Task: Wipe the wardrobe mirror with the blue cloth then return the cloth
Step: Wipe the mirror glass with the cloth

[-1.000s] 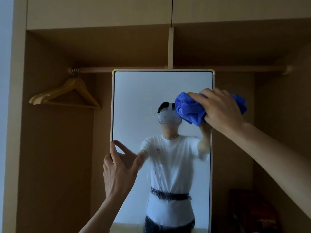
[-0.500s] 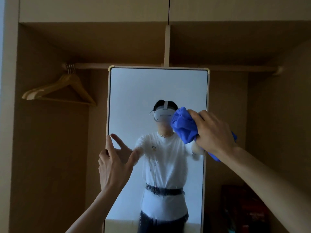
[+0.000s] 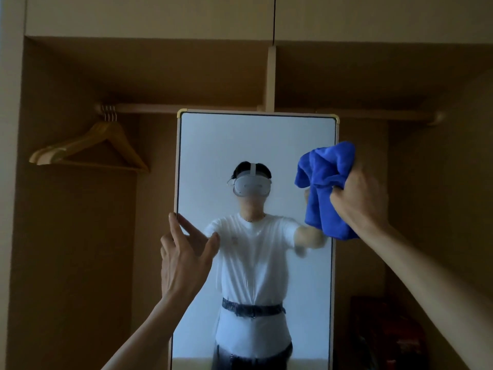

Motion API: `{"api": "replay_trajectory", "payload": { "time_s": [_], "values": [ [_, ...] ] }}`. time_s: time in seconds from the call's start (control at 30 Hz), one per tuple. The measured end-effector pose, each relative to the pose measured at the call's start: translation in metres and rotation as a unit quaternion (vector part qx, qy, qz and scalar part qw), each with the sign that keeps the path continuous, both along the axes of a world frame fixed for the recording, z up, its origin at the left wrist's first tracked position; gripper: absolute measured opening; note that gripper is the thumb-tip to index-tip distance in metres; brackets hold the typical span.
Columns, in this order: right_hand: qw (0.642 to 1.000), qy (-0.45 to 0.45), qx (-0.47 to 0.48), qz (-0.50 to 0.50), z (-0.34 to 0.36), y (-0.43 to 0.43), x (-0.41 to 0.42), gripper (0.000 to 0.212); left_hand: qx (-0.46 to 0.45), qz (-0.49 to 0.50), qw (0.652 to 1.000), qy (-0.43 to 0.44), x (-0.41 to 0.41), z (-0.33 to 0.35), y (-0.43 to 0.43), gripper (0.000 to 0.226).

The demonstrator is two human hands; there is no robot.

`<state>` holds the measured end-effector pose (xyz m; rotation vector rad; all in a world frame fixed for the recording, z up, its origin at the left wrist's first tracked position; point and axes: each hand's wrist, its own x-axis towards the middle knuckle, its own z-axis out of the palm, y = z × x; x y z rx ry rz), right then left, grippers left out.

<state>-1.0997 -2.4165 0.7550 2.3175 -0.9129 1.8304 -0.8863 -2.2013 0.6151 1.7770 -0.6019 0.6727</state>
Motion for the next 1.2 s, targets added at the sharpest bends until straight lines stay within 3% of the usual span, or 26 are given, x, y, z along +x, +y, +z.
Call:
{"api": "replay_trajectory", "payload": {
  "time_s": [0.43,0.57,0.83,1.2],
  "values": [
    [0.999,-0.03,0.012,-0.006,-0.001,0.034,0.024,0.033,0.002,-0.031,0.999,-0.008,0.005,0.0,0.005,0.103],
    [0.998,-0.008,-0.063,0.017,0.0,0.051,0.034,0.02,0.004,-0.043,0.999,-0.011,0.01,-0.003,0.007,0.103],
    [0.998,-0.025,-0.038,0.053,-0.001,0.096,0.088,0.048,0.002,-0.087,0.996,-0.027,0.016,-0.008,0.016,0.102],
    [0.996,0.022,-0.073,0.051,0.001,0.16,0.156,0.047,0.009,-0.16,0.987,-0.021,0.025,-0.015,0.031,0.098]
  ]
}}
